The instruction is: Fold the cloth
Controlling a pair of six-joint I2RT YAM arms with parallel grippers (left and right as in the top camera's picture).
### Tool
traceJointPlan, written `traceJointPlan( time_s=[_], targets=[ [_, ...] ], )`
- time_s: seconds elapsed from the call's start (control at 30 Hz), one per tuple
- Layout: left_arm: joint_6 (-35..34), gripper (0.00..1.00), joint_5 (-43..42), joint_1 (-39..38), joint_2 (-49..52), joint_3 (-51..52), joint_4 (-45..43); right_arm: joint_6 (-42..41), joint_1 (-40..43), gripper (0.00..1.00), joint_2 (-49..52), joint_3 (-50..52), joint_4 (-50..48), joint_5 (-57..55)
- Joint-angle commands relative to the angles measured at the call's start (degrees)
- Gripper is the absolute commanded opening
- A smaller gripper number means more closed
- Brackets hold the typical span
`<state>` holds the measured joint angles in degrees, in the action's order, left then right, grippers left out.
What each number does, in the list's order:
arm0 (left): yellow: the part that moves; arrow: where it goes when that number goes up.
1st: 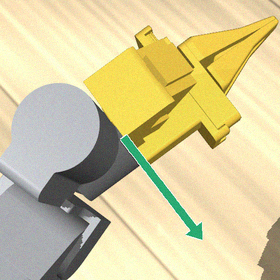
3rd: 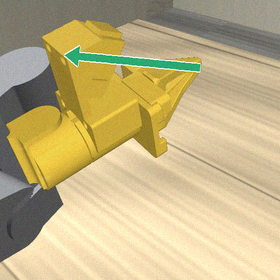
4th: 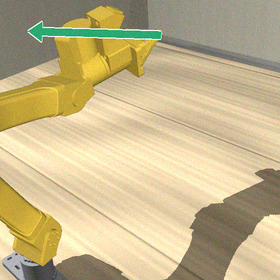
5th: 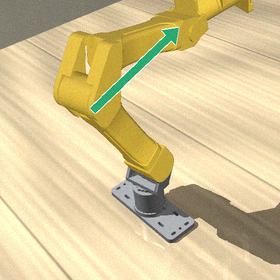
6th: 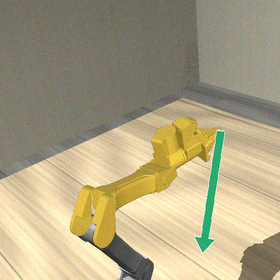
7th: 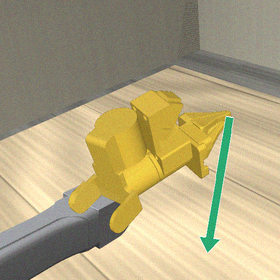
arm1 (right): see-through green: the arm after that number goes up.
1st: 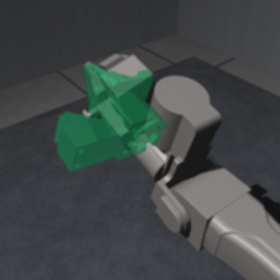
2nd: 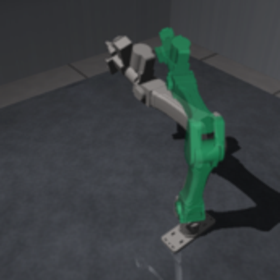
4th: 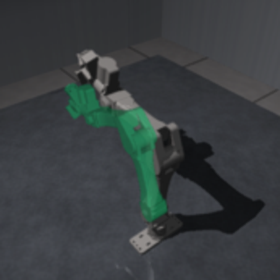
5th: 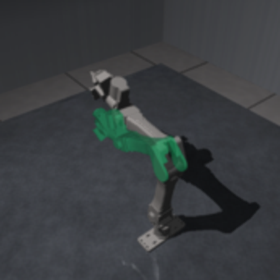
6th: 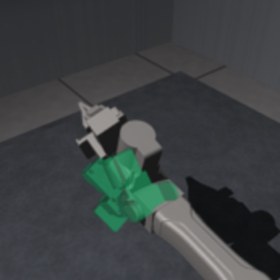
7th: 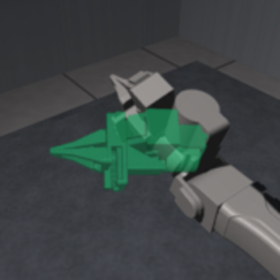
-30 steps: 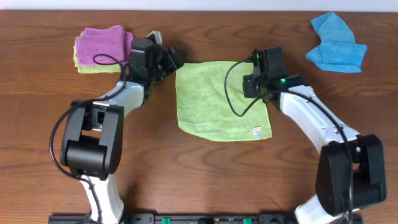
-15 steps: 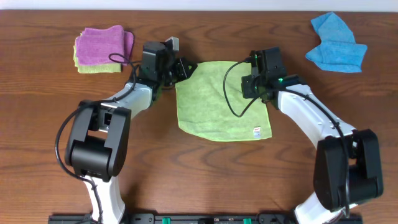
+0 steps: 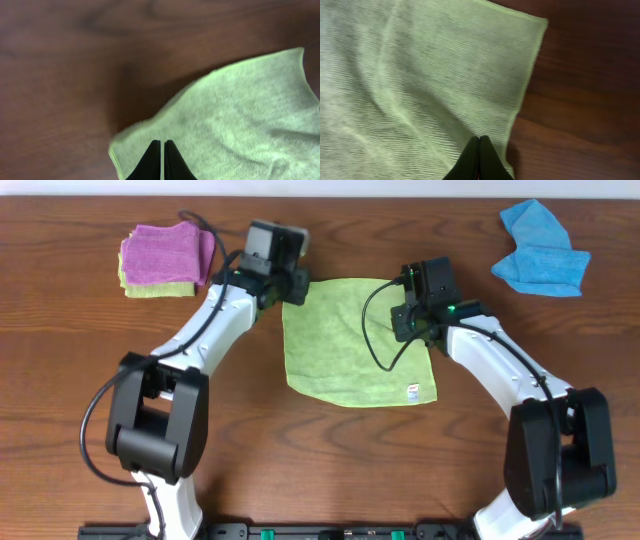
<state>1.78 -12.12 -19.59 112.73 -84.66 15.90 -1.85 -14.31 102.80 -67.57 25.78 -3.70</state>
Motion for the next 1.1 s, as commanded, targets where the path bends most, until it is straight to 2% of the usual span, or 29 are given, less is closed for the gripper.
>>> traceJointPlan(
  time_s=[0.0,0.1,0.4,0.6,1.07],
  targets=[
    [4.6,0.06,9.1,-0.8,-0.6,-0.8,1.3,1.9,1.6,0.02,1.3,-2.4,0.0,-2.5],
    [4.7,0.06,14.1,-1.7,-0.5,-0.8,2.2,2.0,2.4,0.02,3.4,-4.5,0.5,-2.5],
    [3.8,0.06,13.6,-3.7,3.3,-0.8,2.7,2.8,2.7,0.02,12.6,-15.5,3.7,-2.5],
    [0.8,0.06,12.0,-4.3,6.4,-0.9,2.2,2.8,3.9,0.01,13.0,-15.7,1.9,-2.1],
    [0.3,0.06,12.5,-4.4,13.8,-6.1,1.0,2.8,4.9,0.01,17.2,-16.1,0.9,2.9]
  ],
)
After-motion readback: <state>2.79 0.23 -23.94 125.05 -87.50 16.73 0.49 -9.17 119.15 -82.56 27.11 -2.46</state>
